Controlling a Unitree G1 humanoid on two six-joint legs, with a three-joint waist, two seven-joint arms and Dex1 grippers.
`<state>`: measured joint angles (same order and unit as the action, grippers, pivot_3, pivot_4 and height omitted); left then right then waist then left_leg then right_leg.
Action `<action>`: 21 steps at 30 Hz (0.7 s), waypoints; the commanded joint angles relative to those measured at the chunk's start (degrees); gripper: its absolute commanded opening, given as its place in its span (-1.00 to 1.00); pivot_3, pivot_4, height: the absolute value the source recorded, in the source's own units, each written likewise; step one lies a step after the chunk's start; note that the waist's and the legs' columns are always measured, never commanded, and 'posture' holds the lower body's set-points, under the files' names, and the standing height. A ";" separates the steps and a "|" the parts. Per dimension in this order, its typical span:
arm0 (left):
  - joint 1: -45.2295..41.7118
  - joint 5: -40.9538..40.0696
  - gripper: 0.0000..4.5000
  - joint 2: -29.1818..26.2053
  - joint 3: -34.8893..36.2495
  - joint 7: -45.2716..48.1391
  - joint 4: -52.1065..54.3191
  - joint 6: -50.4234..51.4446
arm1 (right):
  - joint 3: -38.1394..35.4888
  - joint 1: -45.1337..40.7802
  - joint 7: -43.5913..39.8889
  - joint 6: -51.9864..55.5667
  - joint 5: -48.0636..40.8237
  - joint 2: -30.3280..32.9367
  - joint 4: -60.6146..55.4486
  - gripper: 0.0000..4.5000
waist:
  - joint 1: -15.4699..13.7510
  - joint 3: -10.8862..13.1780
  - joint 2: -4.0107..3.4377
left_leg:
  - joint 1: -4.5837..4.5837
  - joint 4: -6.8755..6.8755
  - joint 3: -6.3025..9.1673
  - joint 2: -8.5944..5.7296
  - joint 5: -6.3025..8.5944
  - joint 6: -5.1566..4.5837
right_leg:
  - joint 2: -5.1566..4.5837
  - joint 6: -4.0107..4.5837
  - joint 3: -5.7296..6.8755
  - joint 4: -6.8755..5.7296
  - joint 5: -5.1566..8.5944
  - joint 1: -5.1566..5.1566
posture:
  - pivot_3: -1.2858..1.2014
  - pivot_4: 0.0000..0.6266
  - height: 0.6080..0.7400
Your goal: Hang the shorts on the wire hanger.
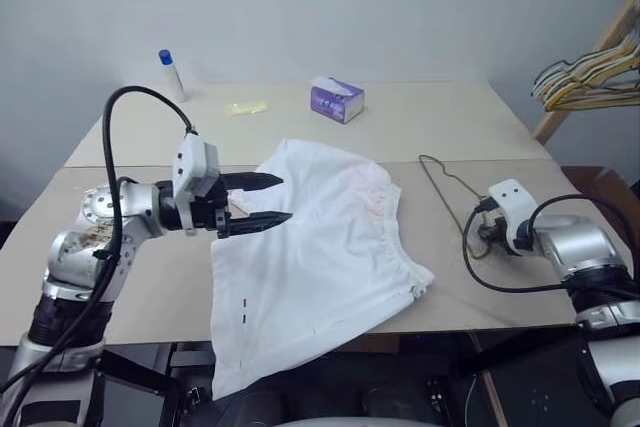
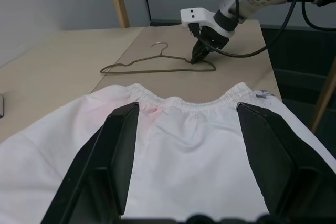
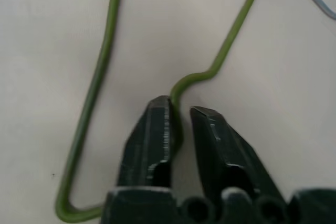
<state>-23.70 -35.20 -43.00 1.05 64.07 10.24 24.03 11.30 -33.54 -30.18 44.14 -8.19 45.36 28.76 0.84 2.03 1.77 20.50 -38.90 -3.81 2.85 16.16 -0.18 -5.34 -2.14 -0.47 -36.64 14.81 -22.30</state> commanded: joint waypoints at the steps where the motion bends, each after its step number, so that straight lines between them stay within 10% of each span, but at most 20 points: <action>1: -1.95 1.26 0.43 1.01 0.08 0.45 -0.50 -1.73 | -2.69 0.32 -1.08 -0.31 1.55 2.01 -2.55 -0.99 | -0.05 0.00 0.00 | 0.00 0.00 0.00 0.00 0.00 0.00 | 0.00 0.00 0.00 0.00 0.00 0.00 | 0.04 -1.00 1.00; 8: -8.12 4.33 0.43 5.85 -0.01 -2.97 -6.27 -2.25 | -6.17 7.10 -0.69 -27.49 9.62 10.57 -20.33 -0.99 | 0.33 -0.05 -0.13 | 0.62 -0.09 0.00 -0.05 -0.01 0.01 | -0.02 -0.08 -0.08 -0.13 -0.05 -0.70 | 0.01 -1.00 1.00; 16: -19.66 4.44 0.43 8.56 0.20 -3.68 -15.67 2.18 | 0.05 7.15 17.41 -72.43 38.53 17.77 -19.39 -0.99 | 2.16 -0.05 -0.12 | 0.67 -0.10 -0.05 -0.05 -0.02 0.03 | -0.02 -0.12 -0.16 -0.11 -0.06 -0.76 | -0.02 -1.00 1.00; 21: -24.77 7.26 0.99 7.72 -3.11 1.94 -22.01 2.51 | 1.34 2.89 25.88 -79.23 49.40 16.12 -17.38 -1.00 | 3.59 -0.05 -0.12 | 0.67 -0.09 -0.08 -0.06 -0.05 0.08 | -0.02 -0.13 -0.22 -0.10 -0.06 -0.81 | -0.02 -1.00 1.00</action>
<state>-46.24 -29.04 -35.07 -1.03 64.49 -10.35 26.43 13.91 -28.04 -7.63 -33.21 38.57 61.68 12.04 4.43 1.98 1.65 21.16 -39.00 -3.91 2.79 16.11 -0.08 -5.36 -2.27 -0.72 -36.75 14.74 -23.11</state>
